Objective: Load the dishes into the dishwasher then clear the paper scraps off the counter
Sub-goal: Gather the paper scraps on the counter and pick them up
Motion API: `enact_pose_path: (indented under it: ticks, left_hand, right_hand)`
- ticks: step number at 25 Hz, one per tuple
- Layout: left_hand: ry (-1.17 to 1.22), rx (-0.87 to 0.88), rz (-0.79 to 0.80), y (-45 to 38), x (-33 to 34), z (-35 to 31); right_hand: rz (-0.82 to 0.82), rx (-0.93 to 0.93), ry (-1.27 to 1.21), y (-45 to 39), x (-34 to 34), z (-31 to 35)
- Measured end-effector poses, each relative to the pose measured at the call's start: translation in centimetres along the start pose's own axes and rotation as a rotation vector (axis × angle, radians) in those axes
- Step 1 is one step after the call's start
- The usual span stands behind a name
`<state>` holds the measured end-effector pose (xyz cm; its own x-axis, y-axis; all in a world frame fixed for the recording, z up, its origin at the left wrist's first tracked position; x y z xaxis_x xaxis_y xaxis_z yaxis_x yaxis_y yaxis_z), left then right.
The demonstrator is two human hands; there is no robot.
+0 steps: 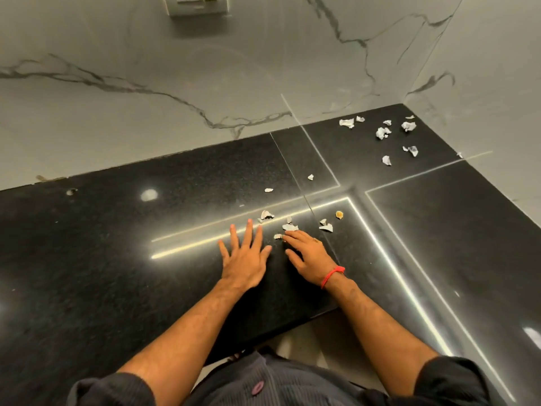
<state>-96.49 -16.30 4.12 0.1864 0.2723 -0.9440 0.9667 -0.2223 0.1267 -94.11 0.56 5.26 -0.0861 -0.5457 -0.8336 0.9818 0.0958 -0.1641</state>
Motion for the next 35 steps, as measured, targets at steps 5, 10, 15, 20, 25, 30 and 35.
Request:
enact_pose_path:
  ticks: [5, 10, 15, 20, 25, 30, 35]
  left_hand:
    - [0.120, -0.041, -0.210, -0.1, -2.1, 2.6]
    - [0.223, 0.259, -0.100, -1.4, -1.1, -0.5]
    - [0.174, -0.023, -0.237, -2.3, -1.6, 1.6]
    - [0.002, 0.005, -0.031, -3.5, 1.6, -2.0]
    - [0.353, 0.076, -0.145, -6.3, 0.5, -5.3]
    - [0.404, 0.051, -0.169, -13.4, -1.2, -3.3]
    - [0.220, 0.189, -0.061, -14.0, 0.0, -5.4]
  right_hand:
    - [-0.157, 0.049, 0.107, 2.3, -0.6, -0.1]
    - [-0.170, 0.084, -0.020, 0.3, -0.7, 0.1]
    - [-0.442, 0.445, 0.064, 0.2, -5.7, -6.8]
    - [-0.129, 0.561, 0.217, -1.1, -3.1, -8.7]
    - [-0.146, 0.312, -0.125, -3.9, -1.1, -3.7]
    - [-0.159, 0.369, -0.117, -9.8, -5.2, -11.2]
    - [0.112, 0.088, 0.048, -14.1, -2.5, -11.4]
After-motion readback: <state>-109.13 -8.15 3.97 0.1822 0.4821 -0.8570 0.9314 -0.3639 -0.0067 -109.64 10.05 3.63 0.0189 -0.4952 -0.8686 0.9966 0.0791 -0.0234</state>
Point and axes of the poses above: each hand's wrist, its own y-axis away from the middle knuckle, its own x-axis out of the palm, z = x × y, the point moved 5 cm from there along -y, towards the middle knuckle, and after that the axes turned 10 degrees about -z, right-handed, at the moved point
